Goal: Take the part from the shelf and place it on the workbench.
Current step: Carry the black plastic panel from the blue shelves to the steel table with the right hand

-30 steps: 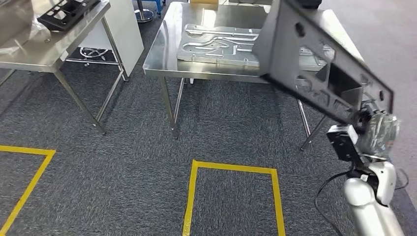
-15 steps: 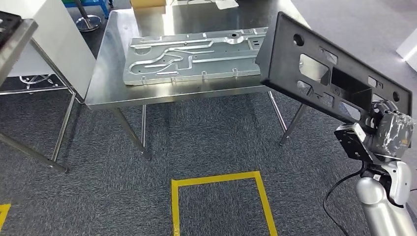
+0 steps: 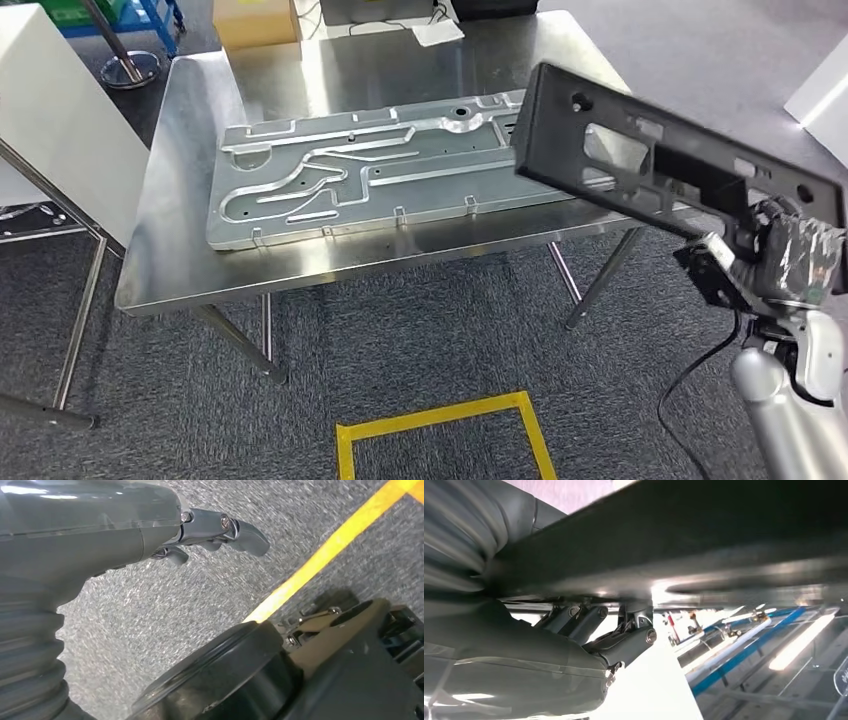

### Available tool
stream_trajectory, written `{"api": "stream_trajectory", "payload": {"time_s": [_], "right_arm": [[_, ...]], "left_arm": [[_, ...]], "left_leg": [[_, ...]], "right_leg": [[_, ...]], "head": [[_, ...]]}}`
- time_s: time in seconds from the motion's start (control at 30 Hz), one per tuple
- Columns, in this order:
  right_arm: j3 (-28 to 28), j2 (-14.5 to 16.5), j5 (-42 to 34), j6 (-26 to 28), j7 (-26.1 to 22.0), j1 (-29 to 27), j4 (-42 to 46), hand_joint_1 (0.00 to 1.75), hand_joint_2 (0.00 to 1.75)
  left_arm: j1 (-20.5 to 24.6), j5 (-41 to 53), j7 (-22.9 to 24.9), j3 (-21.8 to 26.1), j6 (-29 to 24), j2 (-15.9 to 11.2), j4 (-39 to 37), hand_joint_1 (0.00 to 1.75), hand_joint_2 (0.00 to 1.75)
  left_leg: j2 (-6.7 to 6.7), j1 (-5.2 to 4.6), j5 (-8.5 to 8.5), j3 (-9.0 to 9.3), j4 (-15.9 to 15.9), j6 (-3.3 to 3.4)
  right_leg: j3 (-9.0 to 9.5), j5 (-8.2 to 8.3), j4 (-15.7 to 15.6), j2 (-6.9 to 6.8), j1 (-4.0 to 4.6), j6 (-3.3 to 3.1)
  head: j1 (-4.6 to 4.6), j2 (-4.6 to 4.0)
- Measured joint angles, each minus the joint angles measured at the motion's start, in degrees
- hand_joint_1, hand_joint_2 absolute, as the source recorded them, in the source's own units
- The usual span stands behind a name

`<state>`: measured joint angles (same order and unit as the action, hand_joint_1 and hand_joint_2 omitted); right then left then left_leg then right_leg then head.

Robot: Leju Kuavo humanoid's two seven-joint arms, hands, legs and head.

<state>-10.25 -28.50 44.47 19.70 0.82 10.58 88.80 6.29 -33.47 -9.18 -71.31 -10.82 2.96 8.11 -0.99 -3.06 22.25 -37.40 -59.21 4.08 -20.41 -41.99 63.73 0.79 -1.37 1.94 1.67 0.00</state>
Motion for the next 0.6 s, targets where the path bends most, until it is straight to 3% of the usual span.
{"api": "stream_trajectory", "payload": {"time_s": [0.07, 0.1, 0.13, 0.2, 0.23, 0.27, 0.33, 0.4, 0.6], "right_arm": [[0.15, -3.97, -0.34, -4.44, 1.61, 5.93, -2.65, 1.75, 1.75], [0.2, -5.77, -0.45, -6.2, 2.01, 8.5, -4.14, 1.75, 1.75], [0.32, -7.24, -0.36, -7.52, 2.3, 10.38, -5.45, 1.75, 1.75], [0.99, -8.96, 0.25, -9.09, 2.98, 13.17, -7.24, 1.75, 1.75], [1.54, -9.67, 0.43, -10.13, 3.52, 14.46, -8.07, 1.75, 1.75], [2.12, -10.43, 0.32, -11.57, 4.17, 15.64, -8.76, 1.75, 1.75], [2.97, -12.32, -0.56, -14.53, 5.32, 17.41, -9.78, 1.75, 1.75], [3.49, -13.72, -1.25, -16.01, 5.82, 18.28, -10.45, 1.75, 1.75], [4.73, -14.64, -1.66, -16.6, 5.94, 18.62, -12.05, 1.75, 1.75]], "left_arm": [[-0.15, -0.13, 0.05, -0.22, 0.2, -0.03, 0.0, 0.0, 1.75], [-0.25, -0.21, 0.05, -0.33, 0.26, -0.06, 0.0, 0.0, 1.75], [-0.35, -0.32, 0.05, -0.42, 0.28, -0.09, 0.0, 0.0, 1.75], [-0.66, -0.65, 0.03, -0.48, 0.25, -0.17, -0.01, 0.0, 1.75], [-0.82, -0.91, -0.08, -0.49, 0.2, -0.22, -0.04, 0.0, 1.75], [-0.94, -1.19, -0.31, -0.49, 0.15, -0.26, -0.08, 0.0, 1.75], [-1.08, -1.73, -0.85, -0.48, 0.08, -0.33, -0.13, 0.0, 1.75], [-1.21, -2.01, -1.16, -0.45, 0.05, -0.42, -0.13, 0.0, 1.75], [-1.49, -2.15, -1.22, -0.42, 0.04, -0.56, -0.13, 0.0, 1.75]], "left_leg": [[0.37, 0.78, 1.23, 1.22, 0.31, -0.37], [0.45, 1.26, 1.98, 2.13, 0.37, -0.67], [0.42, 1.81, 2.79, 3.24, 0.4, -1.01], [0.27, 2.82, 4.52, 5.5, 0.47, -1.89], [0.17, 3.06, 5.25, 6.38, 0.36, -2.4], [0.06, 3.13, 5.76, 6.92, 0.35, -2.86], [-0.12, 3.0, 6.23, 7.09, 0.44, -3.4], [-0.16, 2.78, 6.29, 6.92, 1.14, -3.26], [-0.14, 2.5, 6.17, 8.01, 3.29, -3.03]], "right_leg": [[-8.65, -0.07, 9.26, -0.37, -0.26, 0.98], [-12.07, 1.7, 11.35, -0.39, -0.41, 1.43], [-14.26, 4.89, 10.93, -0.44, -0.52, 1.85], [-16.01, 13.4, 5.05, -0.87, -0.87, 2.67], [-16.18, 16.59, 2.12, -1.09, -0.86, 2.85], [-16.0, 18.06, -0.16, -1.29, -0.86, 2.61], [-15.17, 17.08, -2.45, -1.22, -0.71, 1.45], [-14.49, 15.79, -3.9, -1.04, -0.99, 0.65], [-14.61, 15.54, -4.43, -0.37, -1.37, 0.37]], "head": [[0.01, 0.0], [0.0, 0.0], [-0.03, 0.0], [-0.09, 0.0], [-0.15, 0.0], [-0.19, 0.0], [-0.21, 0.0], [-0.15, 0.0], [-0.12, 0.0]]}}
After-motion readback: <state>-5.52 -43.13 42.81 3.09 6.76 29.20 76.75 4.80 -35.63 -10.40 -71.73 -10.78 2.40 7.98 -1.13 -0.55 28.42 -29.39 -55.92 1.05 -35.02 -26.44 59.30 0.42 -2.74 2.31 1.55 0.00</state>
